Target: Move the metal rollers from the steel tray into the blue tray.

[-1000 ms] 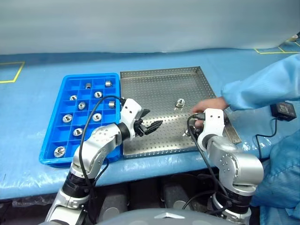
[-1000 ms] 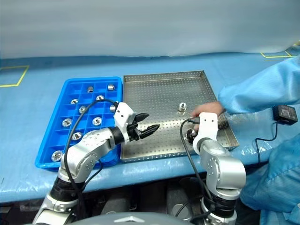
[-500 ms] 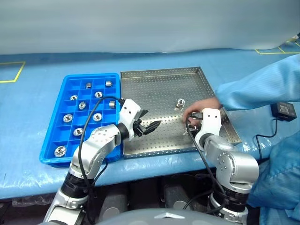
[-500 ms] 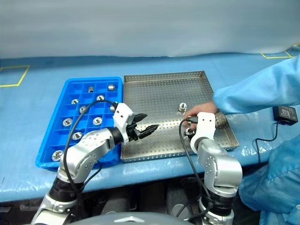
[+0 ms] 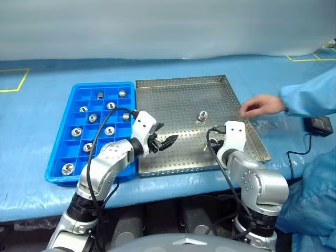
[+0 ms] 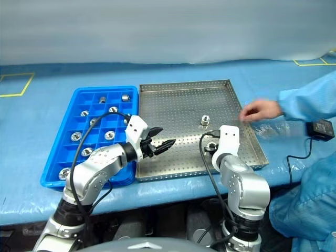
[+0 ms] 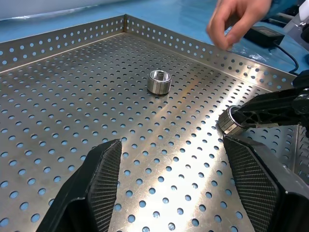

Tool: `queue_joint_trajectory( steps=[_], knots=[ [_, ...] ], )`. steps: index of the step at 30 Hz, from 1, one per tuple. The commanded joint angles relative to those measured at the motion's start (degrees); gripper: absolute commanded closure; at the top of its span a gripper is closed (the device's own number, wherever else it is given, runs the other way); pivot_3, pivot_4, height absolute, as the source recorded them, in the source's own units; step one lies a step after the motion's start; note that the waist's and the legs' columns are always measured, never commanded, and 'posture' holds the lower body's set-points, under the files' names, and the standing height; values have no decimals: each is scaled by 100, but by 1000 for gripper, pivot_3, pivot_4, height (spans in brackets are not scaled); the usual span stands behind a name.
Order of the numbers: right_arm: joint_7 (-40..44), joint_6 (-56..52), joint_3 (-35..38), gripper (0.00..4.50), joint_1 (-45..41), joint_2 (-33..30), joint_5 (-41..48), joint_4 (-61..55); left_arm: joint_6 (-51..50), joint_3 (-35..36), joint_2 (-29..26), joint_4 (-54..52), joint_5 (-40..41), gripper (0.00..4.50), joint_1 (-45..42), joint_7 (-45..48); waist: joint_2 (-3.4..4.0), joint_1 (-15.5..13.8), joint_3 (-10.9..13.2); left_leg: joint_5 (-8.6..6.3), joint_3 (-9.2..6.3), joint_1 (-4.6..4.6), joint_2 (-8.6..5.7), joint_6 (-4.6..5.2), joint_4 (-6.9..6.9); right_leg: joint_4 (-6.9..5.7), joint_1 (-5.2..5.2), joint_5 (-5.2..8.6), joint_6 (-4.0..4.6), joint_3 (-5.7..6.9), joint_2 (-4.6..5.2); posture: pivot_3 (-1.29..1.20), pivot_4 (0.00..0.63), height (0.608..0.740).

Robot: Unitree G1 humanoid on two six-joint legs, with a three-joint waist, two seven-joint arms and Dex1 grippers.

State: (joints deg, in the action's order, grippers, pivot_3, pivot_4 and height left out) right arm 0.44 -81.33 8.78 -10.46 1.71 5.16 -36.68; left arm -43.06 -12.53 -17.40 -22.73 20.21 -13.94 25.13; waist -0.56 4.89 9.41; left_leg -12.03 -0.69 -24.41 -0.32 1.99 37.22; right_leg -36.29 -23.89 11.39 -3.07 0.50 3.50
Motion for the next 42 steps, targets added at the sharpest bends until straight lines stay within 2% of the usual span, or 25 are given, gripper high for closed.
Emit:
queue_joint_trajectory(
  steps=[1,6,11,14,16,23,27,34,35,37,39,40,42],
  knots=[
    [471,172,-407,3615,-199,-140,430,-436,21,300,-108,-353,29,843,63,-55,4,9,2,0,1,0,0,0,-2,0,-2,0,0,-1,0,-129,150,740],
    [1509,770,-1161,3615,-549,-685,1158,-774,-294,894,-565,-962,176,843,337,-88,6,8,5,0,8,-5,2,0,-5,-15,-20,1,2,-9,-2,-60,150,740],
    [2220,1449,-1655,3615,-1167,-924,1577,-85,-907,1465,-1123,-1798,60,843,662,-415,-1,-145,10,1,6,-4,4,-2,-4,-19,-19,5,4,-6,-3,26,150,740],
    [2335,1812,-1987,3615,-1470,-806,1580,474,-1163,1766,-1417,-2121,-290,843,849,-789,-10,-253,14,3,5,-3,2,-4,0,-19,-17,4,3,-7,-3,66,150,740],
    [2355,2072,-2283,3615,-1668,-631,1512,971,-1423,2228,-1400,-2279,-320,843,969,-1004,-10,-313,15,3,6,-1,2,-5,-2,-22,-18,4,3,-8,-4,106,150,740],
    [2626,2846,-3358,3615,-1957,-116,1365,2125,-2108,3129,-1698,-2733,-481,843,1638,-1155,-20,-592,15,9,2,-8,0,-20,-17,-51,-47,-1,13,-6,-5,202,150,740],
    [2666,3005,-3627,3615,-1950,53,1309,2361,-2270,3207,-1671,-2826,-486,843,1721,-1195,-23,-745,14,12,-7,-6,0,-29,-14,-49,-63,13,18,-2,-6,224,150,740],
    [2790,3005,-3720,3615,-1937,34,1286,2828,-2162,2871,-1507,-2890,-453,843,1582,-1240,-31,-855,9,10,-16,-3,-2,-65,-11,-49,-60,6,18,3,-4,230,150,740],
    [2801,3031,-3727,2896,-1939,20,1264,2862,-2157,2855,-1490,-2886,-450,843,1569,-1240,-31,-861,9,11,-17,-3,-2,-66,-12,-50,-62,5,20,4,-5,230,150,740],
    [2800,3113,-3725,2353,-1941,-27,1211,2857,-2112,2803,-1448,-2839,-453,843,1544,-1232,-31,-879,9,20,-19,-4,-1,-57,-14,-51,-64,5,23,6,-8,220,150,740],
    [2717,3217,-3618,1599,-1907,-42,1167,2714,-2039,2694,-1399,-2762,-464,843,1518,-1226,-31,-875,9,26,-20,-5,0,-48,-17,-50,-65,6,26,7,-9,203,150,740],
    [2635,3312,-3569,1340,-1901,-90,1083,2613,-2005,2617,-1362,-2720,-456,843,1489,-1223,-31,-877,10,26,-20,-5,0,-48,-17,-50,-64,6,26,7,-9,200,150,740],
    [2471,3310,-3297,1340,-1869,-166,1064,2383,-1911,2392,-1253,-2623,-424,843,1393,-1216,-31,-880,10,26,-21,-7,0,-49,-19,-50,-65,7,27,8,-9,184,150,740]
  ],
)
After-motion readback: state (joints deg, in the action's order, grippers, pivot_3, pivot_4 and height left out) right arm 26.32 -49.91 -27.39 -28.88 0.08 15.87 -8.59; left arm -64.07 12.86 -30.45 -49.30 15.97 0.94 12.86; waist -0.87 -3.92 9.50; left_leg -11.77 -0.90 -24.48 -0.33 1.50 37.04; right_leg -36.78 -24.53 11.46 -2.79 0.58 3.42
